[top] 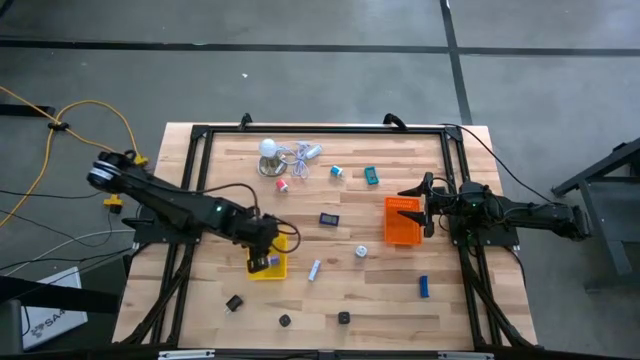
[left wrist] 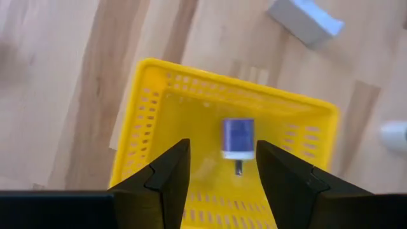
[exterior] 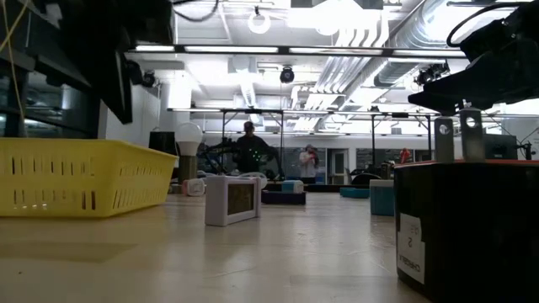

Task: Pick & Place Office items
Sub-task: Put the white charger adapter into the yellow bin

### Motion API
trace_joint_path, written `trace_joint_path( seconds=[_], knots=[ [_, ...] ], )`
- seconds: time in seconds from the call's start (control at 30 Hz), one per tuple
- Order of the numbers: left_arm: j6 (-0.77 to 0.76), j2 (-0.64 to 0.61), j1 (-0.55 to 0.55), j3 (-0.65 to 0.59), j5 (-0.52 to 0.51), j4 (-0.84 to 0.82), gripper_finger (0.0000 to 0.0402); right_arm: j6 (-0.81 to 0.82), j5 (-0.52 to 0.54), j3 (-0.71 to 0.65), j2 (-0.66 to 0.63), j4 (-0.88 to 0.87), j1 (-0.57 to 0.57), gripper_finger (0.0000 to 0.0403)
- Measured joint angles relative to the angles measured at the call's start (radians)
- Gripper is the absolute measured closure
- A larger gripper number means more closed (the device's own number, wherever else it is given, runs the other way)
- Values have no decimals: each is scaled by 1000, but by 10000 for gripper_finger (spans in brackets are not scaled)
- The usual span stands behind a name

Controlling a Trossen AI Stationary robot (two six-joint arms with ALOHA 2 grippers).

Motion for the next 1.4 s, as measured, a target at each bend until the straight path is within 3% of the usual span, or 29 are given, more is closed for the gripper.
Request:
trace_joint_path(
  seconds=[0.3,0.57,1.07,1.4],
  knots=[
    [2,-11,-96,0,-7,67,228,0,0,0,0,0,0,155],
    [115,25,-191,0,-112,186,234,0,0,0,0,0,0,155],
    [307,86,-219,5,-107,323,235,0,3,0,0,-1,0,155],
    [350,235,-290,126,-95,327,235,0,1,0,0,-1,0,155]
  ],
)
